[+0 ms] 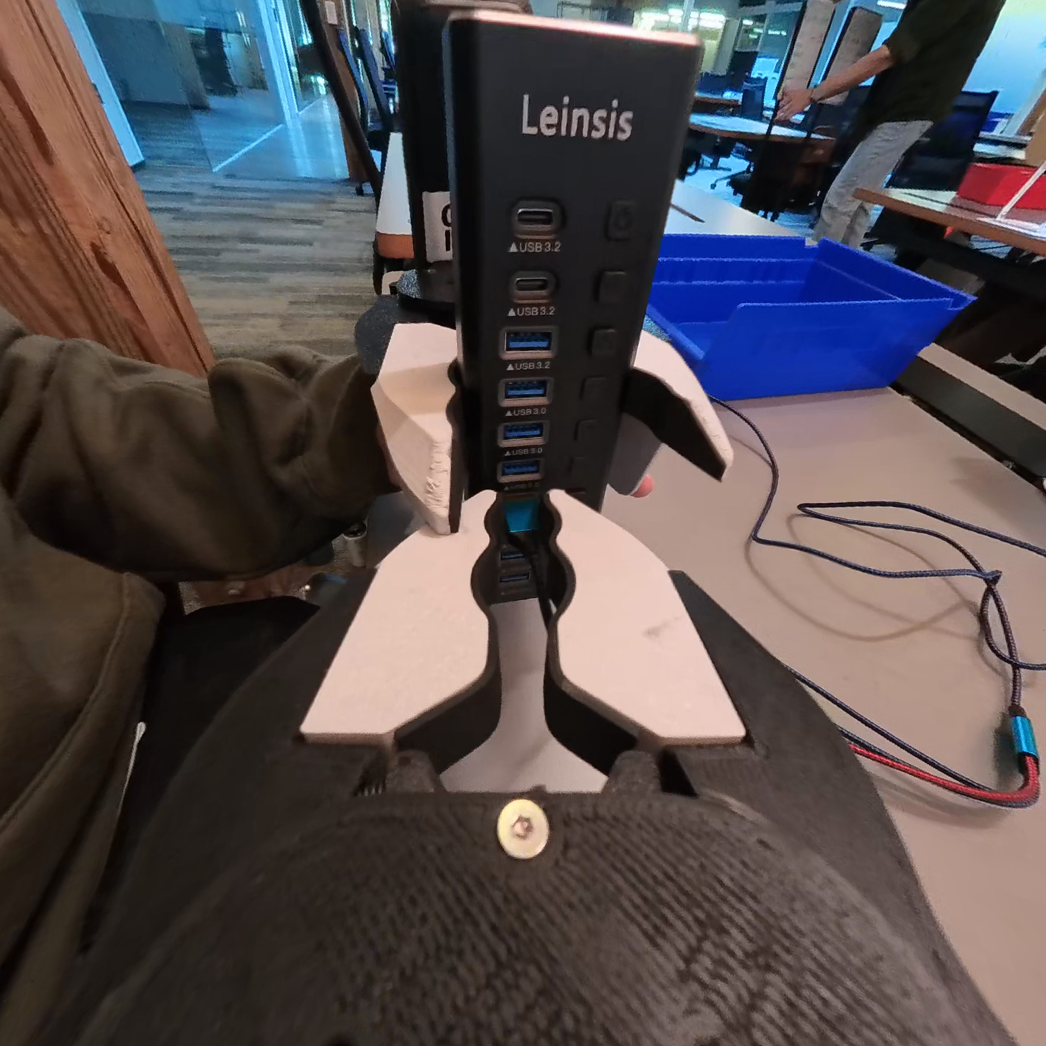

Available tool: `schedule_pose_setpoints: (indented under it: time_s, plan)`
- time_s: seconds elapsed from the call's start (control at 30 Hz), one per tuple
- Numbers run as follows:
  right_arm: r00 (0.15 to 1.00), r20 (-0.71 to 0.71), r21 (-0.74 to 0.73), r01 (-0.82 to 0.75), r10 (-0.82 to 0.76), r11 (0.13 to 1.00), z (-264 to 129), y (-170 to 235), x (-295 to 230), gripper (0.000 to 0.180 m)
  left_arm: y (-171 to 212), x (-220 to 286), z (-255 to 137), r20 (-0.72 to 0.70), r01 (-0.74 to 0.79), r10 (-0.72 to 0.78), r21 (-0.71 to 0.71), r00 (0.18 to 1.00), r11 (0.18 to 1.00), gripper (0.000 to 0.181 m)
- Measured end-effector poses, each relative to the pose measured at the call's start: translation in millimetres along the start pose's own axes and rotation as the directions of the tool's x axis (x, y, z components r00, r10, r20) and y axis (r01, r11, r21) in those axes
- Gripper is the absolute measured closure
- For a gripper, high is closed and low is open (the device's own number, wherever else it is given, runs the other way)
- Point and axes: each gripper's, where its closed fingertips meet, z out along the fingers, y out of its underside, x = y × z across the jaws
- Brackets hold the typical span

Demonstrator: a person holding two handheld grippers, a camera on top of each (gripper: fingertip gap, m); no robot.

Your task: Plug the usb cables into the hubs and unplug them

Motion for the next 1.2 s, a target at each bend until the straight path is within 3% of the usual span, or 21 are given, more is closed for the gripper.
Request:
schedule_pose_setpoints:
  time_s: [0.57, 0.97, 1.2]
  plan:
    - [0.998, -0.038, 0.061, -0.043, 0.045, 0.997, 4, 0, 5, 0.154, 0, -1, -5, 0.015, -0.019, 0.019, 0.000, 1.000, 1.000, 0.109]
    - [1.000, -0.005, 0.061, 0.029, -0.029, 0.998, 10, -11, -12, 0.159, -16, 15, -17, -0.010, -0.124, 0.124, 0.059, 0.992, 0.991, 0.109]
    - [1.000, 0.015, 0.056, -0.019, 0.018, 0.998, 10, -8, -15, 0.164, -14, 17, -15, -0.021, -0.141, 0.142, 0.049, 0.990, 0.989, 0.109]
